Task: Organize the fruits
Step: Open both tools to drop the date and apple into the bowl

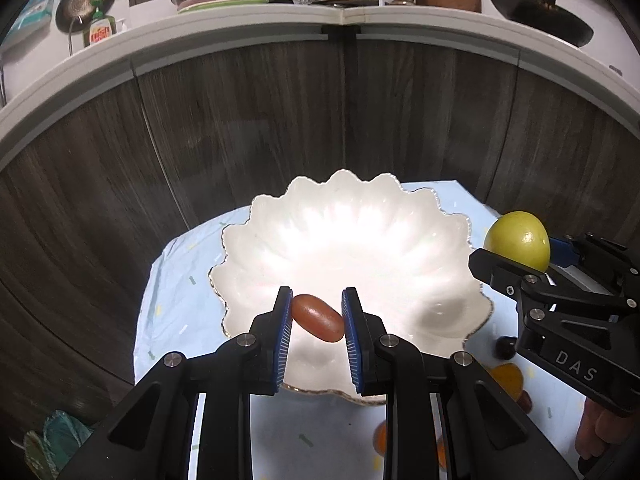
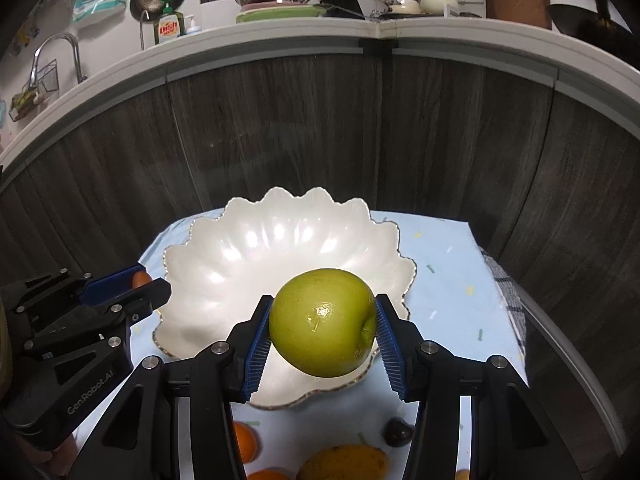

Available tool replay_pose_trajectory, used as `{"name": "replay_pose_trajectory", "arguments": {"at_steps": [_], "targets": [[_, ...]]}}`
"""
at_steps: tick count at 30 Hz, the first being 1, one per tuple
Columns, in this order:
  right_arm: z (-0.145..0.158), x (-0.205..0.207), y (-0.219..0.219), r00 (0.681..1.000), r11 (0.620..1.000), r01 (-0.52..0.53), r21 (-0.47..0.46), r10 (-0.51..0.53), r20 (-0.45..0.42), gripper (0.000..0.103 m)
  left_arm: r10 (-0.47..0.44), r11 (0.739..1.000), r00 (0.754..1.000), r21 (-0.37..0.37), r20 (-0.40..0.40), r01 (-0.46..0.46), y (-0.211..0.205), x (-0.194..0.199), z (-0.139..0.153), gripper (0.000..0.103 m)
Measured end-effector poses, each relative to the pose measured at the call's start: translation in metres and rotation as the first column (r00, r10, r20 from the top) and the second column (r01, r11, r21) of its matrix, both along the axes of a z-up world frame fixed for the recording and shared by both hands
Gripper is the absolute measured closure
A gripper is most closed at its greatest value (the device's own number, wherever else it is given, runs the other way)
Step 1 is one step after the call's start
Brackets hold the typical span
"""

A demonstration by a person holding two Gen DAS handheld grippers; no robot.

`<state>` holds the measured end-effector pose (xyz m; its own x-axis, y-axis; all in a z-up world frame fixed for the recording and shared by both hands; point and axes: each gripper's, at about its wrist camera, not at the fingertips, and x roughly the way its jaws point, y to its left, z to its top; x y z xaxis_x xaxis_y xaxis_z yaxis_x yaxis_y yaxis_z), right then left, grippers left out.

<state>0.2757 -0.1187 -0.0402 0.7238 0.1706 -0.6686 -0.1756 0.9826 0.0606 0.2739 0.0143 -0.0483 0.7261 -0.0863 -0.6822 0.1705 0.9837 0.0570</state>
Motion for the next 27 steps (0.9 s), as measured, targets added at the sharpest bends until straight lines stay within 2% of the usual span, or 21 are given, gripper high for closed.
{"name": "replay_pose_trajectory", "arguments": {"at_steps": [15,17,19,20,21,24,27], "targets": [[-0.037,0.011,0.007,0.993,1.000,-0.020,-0.020,0.018,-0.113,0.053,0.008,1.000,0.996,-0.010,-0.094,-0.009,0.005,0.017,-0.037,0.076],[-0.040,0.012,0.007,0.991,1.000,-0.018,-0.021,0.015,-0.134,0.053,0.014,1.000,0.995,-0.008,-0.102,-0.015,0.007,0.017,-0.039,0.069],[-0.042,0.013,0.007,0.989,1.000,-0.015,-0.021,0.012,-0.149,0.052,0.026,1.000,0.995,-0.008,-0.095,-0.027,0.008,0.015,-0.038,0.050],[-0.042,0.013,0.006,0.989,1.000,-0.013,-0.021,0.010,-0.148,0.047,0.030,1.000,0.996,-0.006,-0.086,-0.031,0.009,0.014,-0.036,0.049],[-0.040,0.012,0.005,0.990,1.000,-0.006,-0.025,0.003,-0.138,0.037,0.031,1.000,0.996,-0.003,-0.082,-0.031,0.009,0.014,-0.035,0.048],[-0.031,0.008,0.004,0.995,0.999,0.017,-0.038,-0.021,-0.100,0.022,0.031,1.000,0.996,0.004,-0.078,-0.031,0.009,0.013,-0.032,0.044],[-0.024,0.005,0.002,0.996,0.998,0.040,-0.045,-0.043,-0.079,0.018,0.050,0.999,0.997,0.012,-0.061,-0.049,0.011,0.010,-0.027,0.034]]}}
